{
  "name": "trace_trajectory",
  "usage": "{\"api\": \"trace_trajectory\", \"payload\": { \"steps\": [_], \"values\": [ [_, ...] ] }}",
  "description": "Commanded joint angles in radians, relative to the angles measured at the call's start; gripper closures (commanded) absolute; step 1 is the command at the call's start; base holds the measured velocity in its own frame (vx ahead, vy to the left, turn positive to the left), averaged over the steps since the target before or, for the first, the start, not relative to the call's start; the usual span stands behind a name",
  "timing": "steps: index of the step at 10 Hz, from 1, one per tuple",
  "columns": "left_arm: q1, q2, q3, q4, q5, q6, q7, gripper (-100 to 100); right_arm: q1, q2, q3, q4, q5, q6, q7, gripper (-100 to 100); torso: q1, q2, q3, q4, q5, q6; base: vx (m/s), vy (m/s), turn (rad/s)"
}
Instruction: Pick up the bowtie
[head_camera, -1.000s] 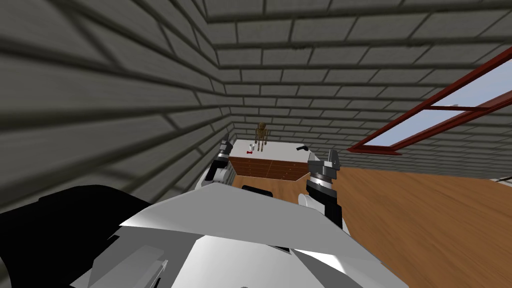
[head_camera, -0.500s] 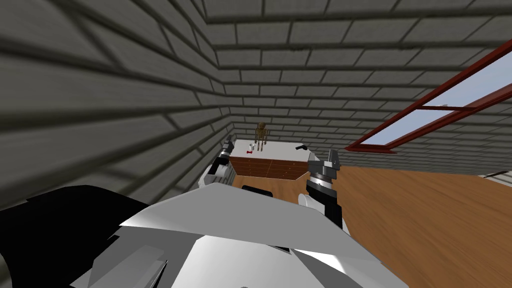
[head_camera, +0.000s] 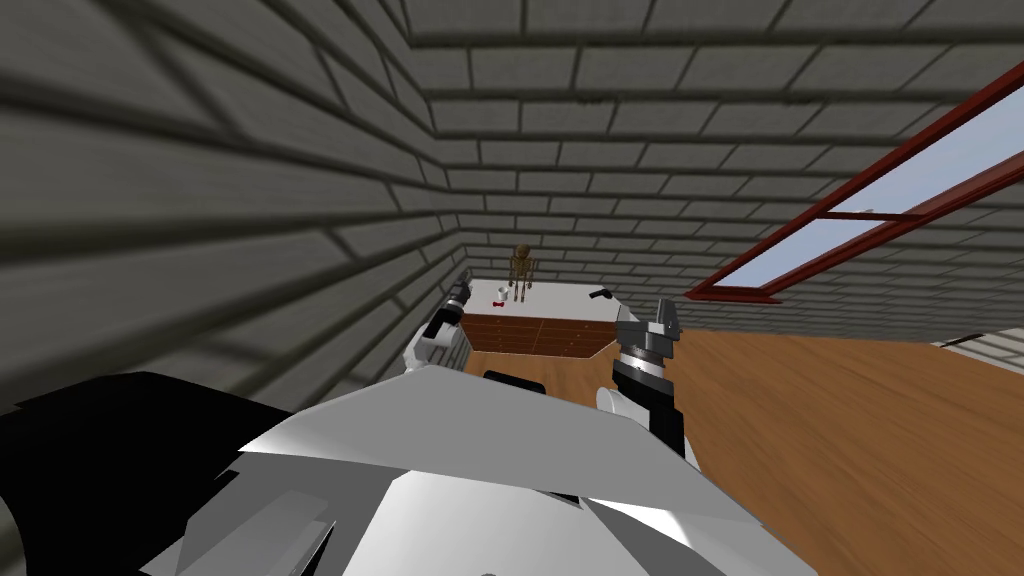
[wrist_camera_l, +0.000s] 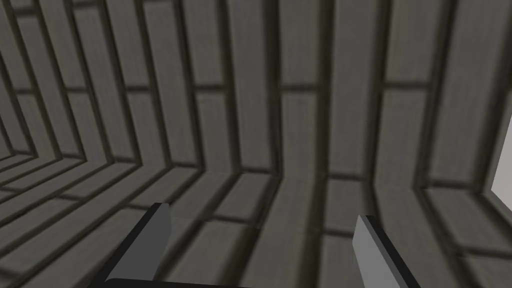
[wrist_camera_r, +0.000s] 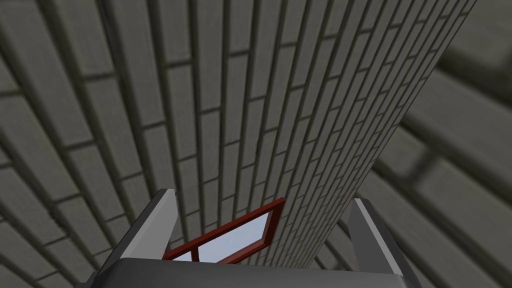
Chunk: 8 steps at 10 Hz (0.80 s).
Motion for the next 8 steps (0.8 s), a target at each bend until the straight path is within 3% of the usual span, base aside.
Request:
{"api": "trace_trajectory", "payload": {
  "steps": [1, 4, 7, 8],
  "values": [
    [-0.033, 0.021, 0.012, 0.04, 0.014, 0.05, 0.015, -100, 0.0, 0.0, 0.0, 0.0, 0.0, 0.0, 0.0, 0, 0.0, 0.0, 0.0, 0.0, 0.0, 0.0, -0.002, 0.008, -0.05],
    [-0.071, 0.036, 0.021, 0.081, 0.024, 0.126, 0.026, -100, 0.0, 0.0, 0.0, 0.0, 0.0, 0.0, 0.0, 0, 0.0, 0.0, 0.0, 0.0, 0.0, 0.0, 0.0, 0.008, -0.04],
    [-0.146, 0.067, 0.04, 0.161, 0.044, 0.211, 0.052, -100, 0.0, 0.0, 0.0, 0.0, 0.0, 0.0, 0.0, 0, 0.0, -0.001, 0.0, 0.0, 0.0, 0.0, 0.005, 0.006, -0.056],
    [-0.146, 0.067, 0.04, 0.168, 0.044, 0.244, 0.052, -100, 0.0, 0.0, 0.0, 0.0, 0.0, 0.0, 0.0, 0, 0.0, -0.001, 0.0, 0.0, 0.0, 0.0, 0.006, 0.007, -0.035]
  ]
}}
